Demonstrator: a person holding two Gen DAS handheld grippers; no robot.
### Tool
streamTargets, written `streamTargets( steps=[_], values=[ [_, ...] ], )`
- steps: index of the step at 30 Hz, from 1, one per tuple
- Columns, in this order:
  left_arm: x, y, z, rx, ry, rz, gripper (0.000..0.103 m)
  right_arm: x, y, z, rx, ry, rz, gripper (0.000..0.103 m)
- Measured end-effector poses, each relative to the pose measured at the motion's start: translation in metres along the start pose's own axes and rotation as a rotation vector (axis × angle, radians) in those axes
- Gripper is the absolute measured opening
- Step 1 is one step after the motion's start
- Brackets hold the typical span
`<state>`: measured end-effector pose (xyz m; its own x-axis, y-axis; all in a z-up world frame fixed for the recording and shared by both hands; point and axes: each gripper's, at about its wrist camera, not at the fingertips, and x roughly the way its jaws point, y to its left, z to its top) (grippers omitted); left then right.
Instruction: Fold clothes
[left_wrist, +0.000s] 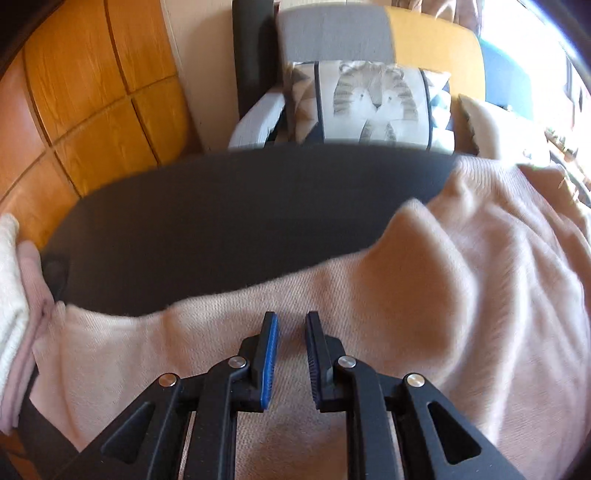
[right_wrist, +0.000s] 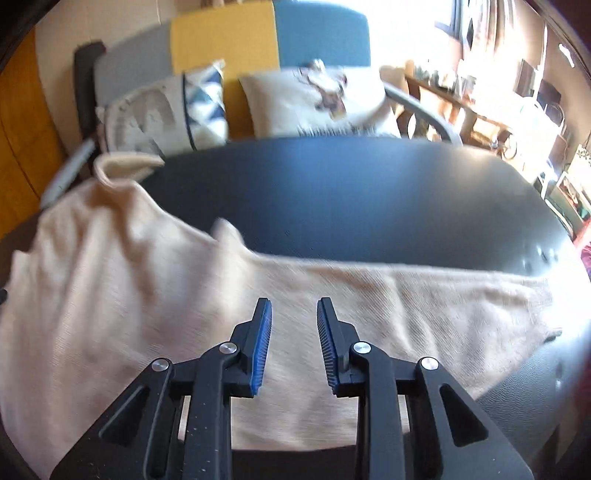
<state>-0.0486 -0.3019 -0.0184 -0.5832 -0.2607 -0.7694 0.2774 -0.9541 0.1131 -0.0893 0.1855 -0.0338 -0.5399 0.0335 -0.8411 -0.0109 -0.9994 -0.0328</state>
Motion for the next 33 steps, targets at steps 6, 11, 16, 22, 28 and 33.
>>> streamTargets(
  steps=[6, 11, 16, 22, 28, 33],
  values=[
    [0.001, -0.02, 0.001, 0.1, -0.011, 0.09, 0.018, 0.02, -0.005, 0.008, -0.073, -0.035, -0.079, 0.028],
    [0.004, -0.031, 0.004, 0.155, -0.015, 0.141, 0.015, 0.037, -0.027, 0.028, -0.036, -0.058, -0.146, 0.028],
    [0.01, -0.045, 0.009, 0.204, -0.012, 0.172, 0.005, 0.048, -0.038, 0.042, -0.05, -0.057, -0.179, 0.028],
    [0.015, -0.059, 0.017, 0.237, -0.009, 0.219, 0.002, 0.06, -0.049, 0.056, -0.064, -0.059, -0.233, 0.028],
    [0.029, -0.076, 0.024, 0.299, -0.014, 0.296, 0.0, 0.072, -0.061, 0.071, -0.067, -0.056, -0.279, 0.028],
    [0.04, -0.082, 0.024, 0.326, -0.019, 0.336, 0.0, 0.081, -0.068, 0.084, -0.065, -0.056, -0.307, 0.028]
  ],
)
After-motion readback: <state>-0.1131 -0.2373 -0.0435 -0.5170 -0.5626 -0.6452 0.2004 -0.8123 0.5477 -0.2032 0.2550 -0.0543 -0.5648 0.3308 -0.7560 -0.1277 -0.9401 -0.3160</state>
